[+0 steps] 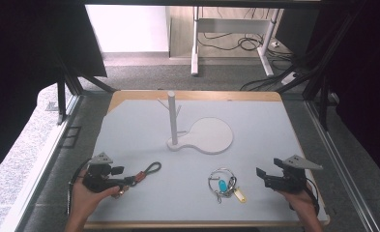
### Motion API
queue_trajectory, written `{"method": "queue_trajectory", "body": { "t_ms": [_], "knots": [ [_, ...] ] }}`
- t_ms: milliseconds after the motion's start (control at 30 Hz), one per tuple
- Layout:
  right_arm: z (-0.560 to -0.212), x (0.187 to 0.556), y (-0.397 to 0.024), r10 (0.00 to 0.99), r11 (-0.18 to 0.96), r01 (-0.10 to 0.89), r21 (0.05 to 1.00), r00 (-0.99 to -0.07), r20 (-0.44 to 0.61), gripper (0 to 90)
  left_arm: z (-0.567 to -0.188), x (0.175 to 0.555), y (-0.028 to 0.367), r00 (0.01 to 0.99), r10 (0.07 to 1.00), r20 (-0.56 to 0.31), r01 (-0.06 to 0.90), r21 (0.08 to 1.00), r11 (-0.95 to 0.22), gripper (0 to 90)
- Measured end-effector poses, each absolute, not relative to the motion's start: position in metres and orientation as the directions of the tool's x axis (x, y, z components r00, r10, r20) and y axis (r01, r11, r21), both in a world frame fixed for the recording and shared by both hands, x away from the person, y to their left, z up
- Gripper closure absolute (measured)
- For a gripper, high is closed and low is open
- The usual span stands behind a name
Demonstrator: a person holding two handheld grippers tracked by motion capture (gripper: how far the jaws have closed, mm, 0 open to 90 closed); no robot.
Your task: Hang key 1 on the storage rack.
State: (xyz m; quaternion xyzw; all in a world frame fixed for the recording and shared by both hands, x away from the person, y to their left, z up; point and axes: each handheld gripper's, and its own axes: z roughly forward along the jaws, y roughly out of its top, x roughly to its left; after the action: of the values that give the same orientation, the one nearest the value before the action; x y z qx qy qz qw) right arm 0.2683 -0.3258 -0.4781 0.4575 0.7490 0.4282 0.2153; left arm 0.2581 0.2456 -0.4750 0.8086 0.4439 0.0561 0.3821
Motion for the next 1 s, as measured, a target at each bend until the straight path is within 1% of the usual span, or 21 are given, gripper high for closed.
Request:
{"method": "queue_trajectory", "body": {
  "t_ms": [200,433,533,667,833,933,1000],
  "knots": [
    [-0.480,0.266,-0.330,0.866,0.206,0.511,0.835,-0.492,0.087,18.7,-0.472,0.257,0.244,0.591,0.770,-0.239,0.672,0.674,-0.307,35.9],
    [-0.478,0.261,-0.328,0.878,0.237,0.488,0.840,-0.478,0.030,22.4,-0.462,0.244,0.232,0.650,0.726,-0.224,0.629,0.694,-0.349,35.4],
    [-0.479,0.262,-0.328,0.878,0.235,0.489,0.840,-0.477,0.032,22.6,-0.458,0.241,0.235,0.653,0.719,-0.237,0.620,0.712,-0.329,35.4],
    [-0.484,0.267,-0.331,0.883,0.233,0.506,0.830,-0.469,0.038,23.2,-0.460,0.242,0.238,0.650,0.723,-0.237,0.623,0.710,-0.328,35.5],
    [-0.485,0.266,-0.333,0.884,0.229,0.502,0.834,-0.466,0.039,26.3,-0.458,0.243,0.234,0.649,0.722,-0.241,0.624,0.712,-0.323,37.2],
    [-0.480,0.263,-0.332,0.880,0.241,0.482,0.842,-0.475,0.020,26.7,-0.452,0.244,0.226,0.666,0.715,-0.215,0.609,0.709,-0.355,37.8],
    [-0.478,0.261,-0.332,0.878,0.243,0.477,0.845,-0.478,0.017,26.9,-0.447,0.245,0.222,0.675,0.706,-0.214,0.608,0.704,-0.367,38.3]
  ]
}}
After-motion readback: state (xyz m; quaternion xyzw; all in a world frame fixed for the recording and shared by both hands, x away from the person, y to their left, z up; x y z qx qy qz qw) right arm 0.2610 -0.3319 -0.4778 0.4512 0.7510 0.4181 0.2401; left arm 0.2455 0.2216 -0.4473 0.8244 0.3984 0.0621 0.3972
